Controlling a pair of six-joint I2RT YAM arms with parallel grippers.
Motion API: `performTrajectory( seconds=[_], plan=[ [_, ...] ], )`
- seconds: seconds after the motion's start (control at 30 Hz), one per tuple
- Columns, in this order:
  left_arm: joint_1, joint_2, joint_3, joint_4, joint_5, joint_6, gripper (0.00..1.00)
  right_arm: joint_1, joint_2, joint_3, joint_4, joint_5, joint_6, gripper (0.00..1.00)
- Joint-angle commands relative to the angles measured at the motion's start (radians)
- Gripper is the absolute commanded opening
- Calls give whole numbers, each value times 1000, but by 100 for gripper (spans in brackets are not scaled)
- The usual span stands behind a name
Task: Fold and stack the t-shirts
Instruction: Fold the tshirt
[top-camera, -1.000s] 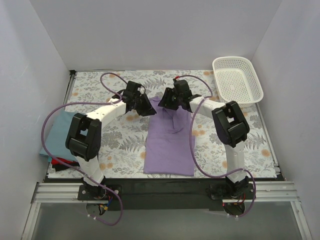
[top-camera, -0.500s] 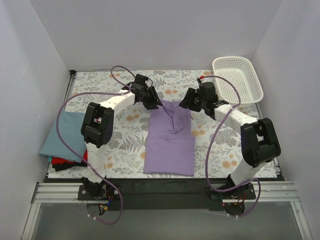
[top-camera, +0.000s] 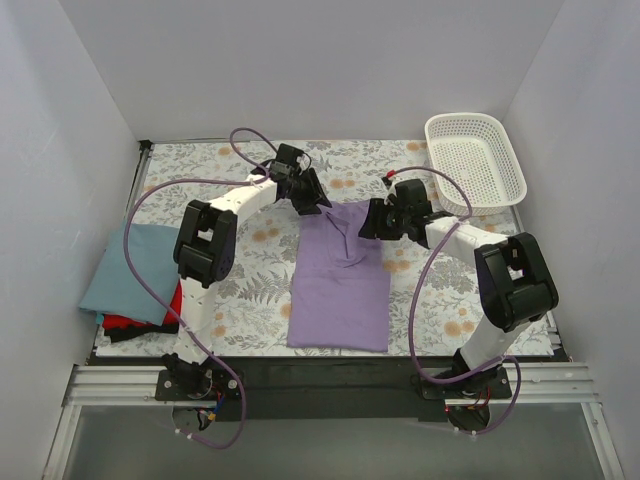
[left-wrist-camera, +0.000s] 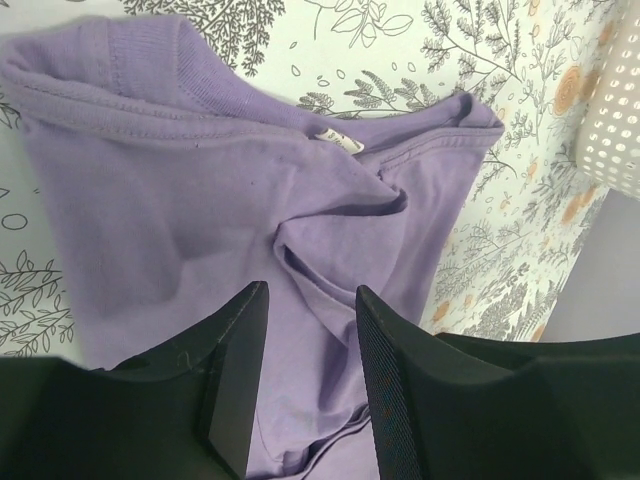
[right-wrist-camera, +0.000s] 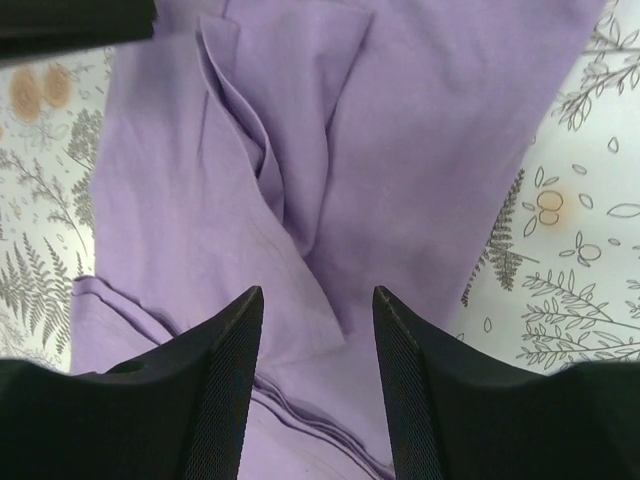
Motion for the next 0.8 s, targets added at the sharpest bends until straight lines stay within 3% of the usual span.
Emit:
performTrajectory(
  seconds=[0.0, 0.77],
  plan=[
    [-5, 15, 41, -6, 14, -14, 39, 2, 0, -29, 31, -16, -31, 55],
    [-22, 84, 106, -16, 6, -48, 33, 27, 15, -118, 110, -61, 53, 47]
  ],
)
